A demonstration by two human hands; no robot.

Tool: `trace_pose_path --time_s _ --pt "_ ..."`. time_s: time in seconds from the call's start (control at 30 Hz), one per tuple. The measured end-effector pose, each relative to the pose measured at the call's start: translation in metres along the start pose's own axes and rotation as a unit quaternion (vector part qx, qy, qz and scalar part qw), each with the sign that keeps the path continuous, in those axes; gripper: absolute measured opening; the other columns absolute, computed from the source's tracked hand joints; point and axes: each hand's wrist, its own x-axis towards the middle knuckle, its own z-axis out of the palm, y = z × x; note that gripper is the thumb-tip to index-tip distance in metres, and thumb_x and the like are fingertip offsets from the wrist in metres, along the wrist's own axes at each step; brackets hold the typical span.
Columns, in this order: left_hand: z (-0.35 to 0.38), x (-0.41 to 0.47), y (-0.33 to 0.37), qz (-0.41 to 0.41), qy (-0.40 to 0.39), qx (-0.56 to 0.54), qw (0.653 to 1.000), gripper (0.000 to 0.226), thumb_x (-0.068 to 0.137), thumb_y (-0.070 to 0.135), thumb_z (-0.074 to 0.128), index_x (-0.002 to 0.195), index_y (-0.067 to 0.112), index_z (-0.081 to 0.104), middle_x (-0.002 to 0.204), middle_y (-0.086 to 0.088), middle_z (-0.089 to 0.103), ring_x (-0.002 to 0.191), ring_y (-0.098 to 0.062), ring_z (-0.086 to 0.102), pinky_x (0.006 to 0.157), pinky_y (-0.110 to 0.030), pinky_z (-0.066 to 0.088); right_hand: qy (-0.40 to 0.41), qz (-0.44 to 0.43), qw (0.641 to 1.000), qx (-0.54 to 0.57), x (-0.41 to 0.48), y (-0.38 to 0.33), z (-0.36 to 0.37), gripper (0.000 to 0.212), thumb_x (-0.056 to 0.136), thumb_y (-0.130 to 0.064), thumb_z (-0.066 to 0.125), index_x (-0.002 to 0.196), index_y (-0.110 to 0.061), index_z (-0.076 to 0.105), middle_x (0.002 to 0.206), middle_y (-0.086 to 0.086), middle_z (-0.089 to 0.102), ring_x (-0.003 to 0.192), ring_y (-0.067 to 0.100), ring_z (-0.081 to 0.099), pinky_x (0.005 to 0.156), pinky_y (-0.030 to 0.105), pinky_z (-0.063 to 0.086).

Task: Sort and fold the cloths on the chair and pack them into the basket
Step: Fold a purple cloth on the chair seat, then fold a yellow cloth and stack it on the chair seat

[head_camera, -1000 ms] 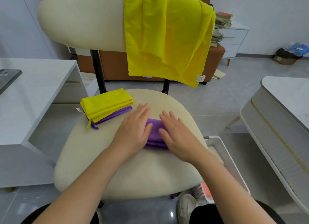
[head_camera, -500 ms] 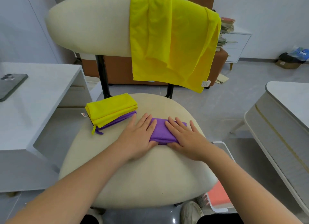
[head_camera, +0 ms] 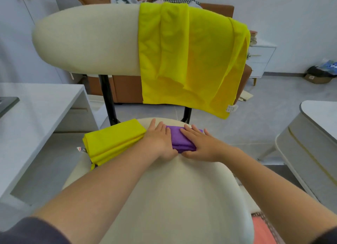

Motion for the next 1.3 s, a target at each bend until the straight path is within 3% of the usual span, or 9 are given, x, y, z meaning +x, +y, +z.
trace_pose_path --time_s 0.13,0.23,0.33,0.47,0.6,0.73,1.13,1.23,1.3 --pt "-0.047 0.003 -0.031 -0.042 0.098 -0.347 0.932 0.056 0.089 0.041 0.050 0.136 0.012 0.042 0.137 -0.008 0.048 0.126 -0.026 0.043 0.103 -0.035 0.036 0.167 0.060 0.967 0.182 -0.004 -0.014 -0.044 0.056 0.092 -0.025 0.056 0.144 -0.015 0.038 0.148 0.002 0.039 0.136 0.019 0.036 0.108 0.030 0.028" --pt "-0.088 0.013 -0.043 -0.140 0.191 -0.607 0.758 0.024 0.087 0.034 0.057 0.102 0.015 0.055 0.093 -0.007 0.059 0.084 -0.023 0.056 0.077 -0.031 0.044 0.275 0.166 0.884 0.339 0.002 -0.020 -0.077 0.038 0.089 -0.016 0.056 0.125 -0.005 0.055 0.116 0.009 0.060 0.108 0.022 0.056 0.094 0.037 0.047" --pt "-0.115 0.027 -0.037 -0.103 0.079 -0.828 0.545 0.020 0.092 0.038 0.054 0.098 0.021 0.047 0.082 -0.006 0.054 0.070 -0.017 0.054 0.085 -0.037 0.045 0.214 0.236 0.731 0.604 0.010 -0.027 -0.093 0.042 0.092 -0.015 0.056 0.129 0.002 0.047 0.129 0.026 0.050 0.107 0.029 0.056 0.092 0.042 0.050" --pt "-0.123 0.052 -0.037 -0.110 0.104 -0.905 0.398 0.015 0.091 0.017 0.059 0.079 0.017 0.050 0.075 -0.005 0.053 0.065 -0.016 0.052 0.065 -0.035 0.045 0.174 0.289 0.558 0.758 0.012 -0.032 -0.097 0.061 0.095 -0.016 0.056 0.146 -0.005 0.025 0.148 0.026 0.029 0.127 0.041 0.045 0.094 0.042 0.045" --pt "-0.134 0.053 -0.048 -0.099 0.161 -0.899 0.396 0.011 0.086 0.009 0.059 0.080 0.017 0.054 0.075 -0.006 0.057 0.063 -0.019 0.055 0.055 -0.028 0.045 0.233 0.261 0.491 0.798 0.011 -0.029 -0.105 0.033 0.098 -0.013 0.051 0.129 -0.013 0.040 0.127 0.021 0.049 0.109 0.035 0.060 0.091 0.044 0.051" --pt "-0.160 0.035 -0.063 -0.058 0.242 -0.870 0.426 0.014 0.084 0.010 0.064 0.076 0.019 0.057 0.079 -0.004 0.060 0.083 -0.023 0.057 0.076 -0.034 0.048 0.262 0.233 0.539 0.766 0.001 -0.043 -0.133 0.008 0.098 -0.014 0.046 0.106 -0.012 0.045 0.091 0.010 0.056 0.074 0.022 0.059 0.061 0.035 0.052" --pt "-0.342 -0.109 -0.109 0.126 0.475 -0.733 0.471 0.054 0.093 -0.004 0.036 0.145 0.012 0.035 0.150 -0.004 0.035 0.137 -0.015 0.034 0.113 -0.036 0.030 0.490 -0.075 0.623 0.605 -0.086 -0.096 -0.363 0.012 0.100 -0.020 0.045 0.095 -0.024 0.055 0.110 0.001 0.056 0.106 0.020 0.052 0.093 0.040 0.046" --pt "-0.373 -0.148 -0.116 0.151 0.517 -0.670 0.511 0.062 0.091 -0.008 0.035 0.148 0.014 0.028 0.154 -0.003 0.028 0.126 0.002 0.041 0.099 -0.020 0.042 0.514 -0.130 0.622 0.576 -0.117 -0.116 -0.400 0.017 0.100 -0.019 0.044 0.090 -0.025 0.056 0.099 -0.004 0.058 0.103 0.019 0.054 0.094 0.040 0.045" --pt "-0.389 -0.172 -0.121 0.150 0.540 -0.632 0.535 0.065 0.090 -0.008 0.035 0.149 0.020 0.027 0.153 -0.001 0.029 0.081 0.022 0.051 0.065 -0.002 0.042 0.530 -0.157 0.617 0.560 -0.138 -0.129 -0.419 0.019 0.100 -0.018 0.044 0.087 -0.023 0.058 0.092 -0.006 0.059 0.094 0.017 0.058 0.092 0.039 0.045"
